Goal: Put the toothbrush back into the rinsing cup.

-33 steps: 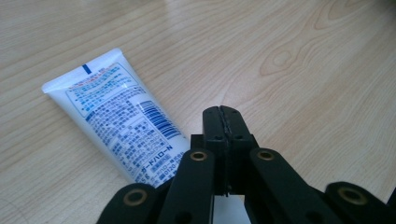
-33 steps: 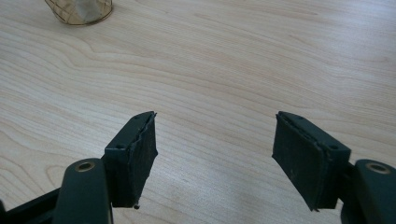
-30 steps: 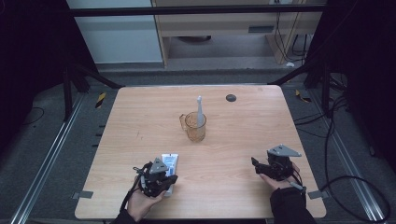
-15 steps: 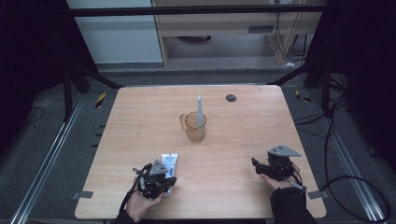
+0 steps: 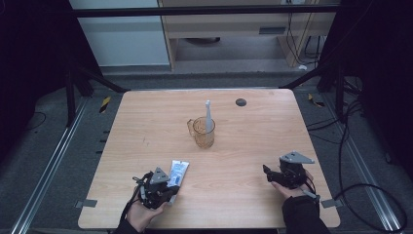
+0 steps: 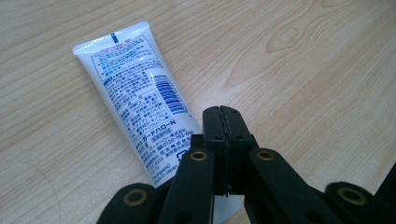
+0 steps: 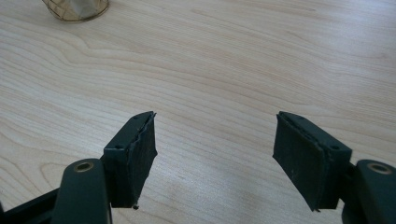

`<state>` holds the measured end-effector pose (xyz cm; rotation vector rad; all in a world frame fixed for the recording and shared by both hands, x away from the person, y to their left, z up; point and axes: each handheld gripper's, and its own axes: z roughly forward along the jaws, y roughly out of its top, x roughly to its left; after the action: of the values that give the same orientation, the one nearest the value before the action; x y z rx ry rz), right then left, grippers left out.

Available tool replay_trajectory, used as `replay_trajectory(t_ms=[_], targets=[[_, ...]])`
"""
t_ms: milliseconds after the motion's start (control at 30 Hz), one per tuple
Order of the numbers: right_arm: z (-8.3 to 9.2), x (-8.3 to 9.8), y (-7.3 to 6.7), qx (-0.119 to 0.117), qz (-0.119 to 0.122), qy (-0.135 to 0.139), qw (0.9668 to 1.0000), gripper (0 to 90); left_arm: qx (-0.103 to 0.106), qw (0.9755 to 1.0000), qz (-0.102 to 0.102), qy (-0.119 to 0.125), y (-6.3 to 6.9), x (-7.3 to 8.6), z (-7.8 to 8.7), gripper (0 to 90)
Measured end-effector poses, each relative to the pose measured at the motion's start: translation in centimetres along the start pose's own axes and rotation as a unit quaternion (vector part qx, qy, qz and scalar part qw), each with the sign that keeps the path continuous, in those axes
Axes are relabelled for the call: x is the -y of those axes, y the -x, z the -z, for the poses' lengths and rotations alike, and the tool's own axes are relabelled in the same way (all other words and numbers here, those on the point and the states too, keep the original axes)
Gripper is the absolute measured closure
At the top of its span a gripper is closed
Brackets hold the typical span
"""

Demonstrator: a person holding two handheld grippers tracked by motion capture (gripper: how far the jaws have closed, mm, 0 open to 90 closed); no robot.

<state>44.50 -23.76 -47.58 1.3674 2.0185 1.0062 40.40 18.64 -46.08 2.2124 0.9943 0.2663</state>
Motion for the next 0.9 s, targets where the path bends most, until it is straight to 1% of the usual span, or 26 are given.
replay_trajectory(t_ms=[233,400,500,533,633,700,767,800,900], targets=[[0.0,0.0,0.0,0.000,0.001,-0.001,1.0000,29.7,-0.009,0.9999,0.005,-0.003,-0.4,0.3,0.4,89.9],[-0.1,0.1,0.1,0.000,0.000,-0.002,1.0000,29.7,-0.009,0.9999,0.007,-0.003,-0.5,0.3,0.5,89.9],[-0.1,0.1,0.1,0.000,0.000,-0.002,1.0000,29.7,-0.023,0.9997,0.002,-0.008,-0.5,0.3,0.5,89.9],[-0.1,0.1,0.1,0.000,0.000,-0.002,1.0000,29.7,-0.025,0.9996,0.004,-0.009,-0.5,0.4,0.6,89.9],[-0.1,0.1,0.0,0.000,0.000,-0.002,1.0000,29.7,-0.023,0.9996,0.010,-0.008,-0.8,0.4,0.7,89.9],[-0.1,0.1,0.0,0.000,0.000,-0.002,1.0000,29.7,-0.024,0.9996,0.010,-0.008,-0.7,0.4,0.7,89.9],[0.0,0.1,0.0,-0.002,-0.004,-0.003,1.0000,29.7,-0.024,0.9997,0.009,-0.004,-0.7,0.3,0.8,89.8],[-0.1,0.1,0.0,0.000,0.000,-0.002,1.0000,29.6,-0.024,0.9997,0.009,0.000,-0.8,0.2,1.0,89.6],[0.0,0.0,0.0,-0.001,-0.001,0.001,1.0000,29.6,-0.025,0.9993,0.018,0.023,-1.3,-0.3,1.9,88.5]])
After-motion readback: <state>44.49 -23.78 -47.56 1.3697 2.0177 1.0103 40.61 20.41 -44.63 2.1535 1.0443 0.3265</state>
